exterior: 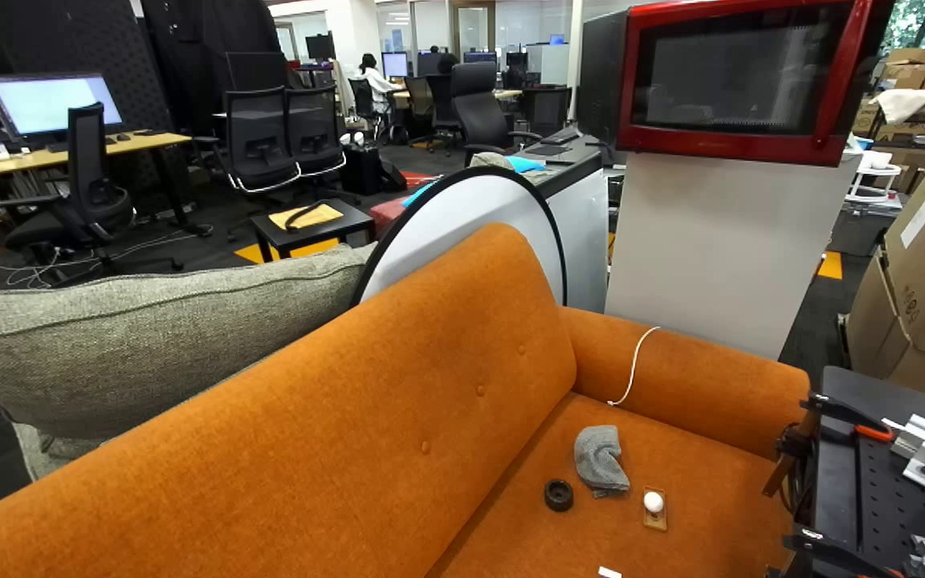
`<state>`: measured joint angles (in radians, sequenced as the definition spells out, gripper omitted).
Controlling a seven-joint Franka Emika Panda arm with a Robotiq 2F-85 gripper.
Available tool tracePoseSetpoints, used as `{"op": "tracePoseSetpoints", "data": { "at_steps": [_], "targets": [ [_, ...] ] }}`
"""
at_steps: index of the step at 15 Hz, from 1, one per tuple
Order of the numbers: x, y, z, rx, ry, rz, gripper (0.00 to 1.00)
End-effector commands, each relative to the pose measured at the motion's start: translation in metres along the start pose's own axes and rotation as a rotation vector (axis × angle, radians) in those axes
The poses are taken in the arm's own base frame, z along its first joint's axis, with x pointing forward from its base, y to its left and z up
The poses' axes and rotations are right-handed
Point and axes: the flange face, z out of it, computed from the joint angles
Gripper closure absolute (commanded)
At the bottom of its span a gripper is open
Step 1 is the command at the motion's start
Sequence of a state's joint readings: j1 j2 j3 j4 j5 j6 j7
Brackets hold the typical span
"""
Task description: Move a bottle from the top of the microwave to the storage box
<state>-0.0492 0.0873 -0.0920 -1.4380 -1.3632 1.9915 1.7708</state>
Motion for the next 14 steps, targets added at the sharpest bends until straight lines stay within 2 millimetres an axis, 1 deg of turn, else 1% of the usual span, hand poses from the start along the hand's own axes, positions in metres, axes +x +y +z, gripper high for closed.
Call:
{"op": "tracePoseSetpoints", "data": {
  "at_steps": [1,3,4,6,10,14],
  "targets": [
    [-0.036,0.011,-0.038,0.12,-0.094,-0.068,0.74],
    [-0.071,0.016,-0.062,0.181,-0.171,-0.105,0.74],
    [-0.092,0.02,-0.074,0.208,-0.214,-0.122,0.74],
    [-0.126,0.03,-0.095,0.257,-0.282,-0.161,0.74],
    [-0.184,0.057,-0.136,0.323,-0.409,-0.23,0.74],
    [-0.24,0.088,-0.169,0.329,-0.481,-0.353,0.74]
  ]
}}
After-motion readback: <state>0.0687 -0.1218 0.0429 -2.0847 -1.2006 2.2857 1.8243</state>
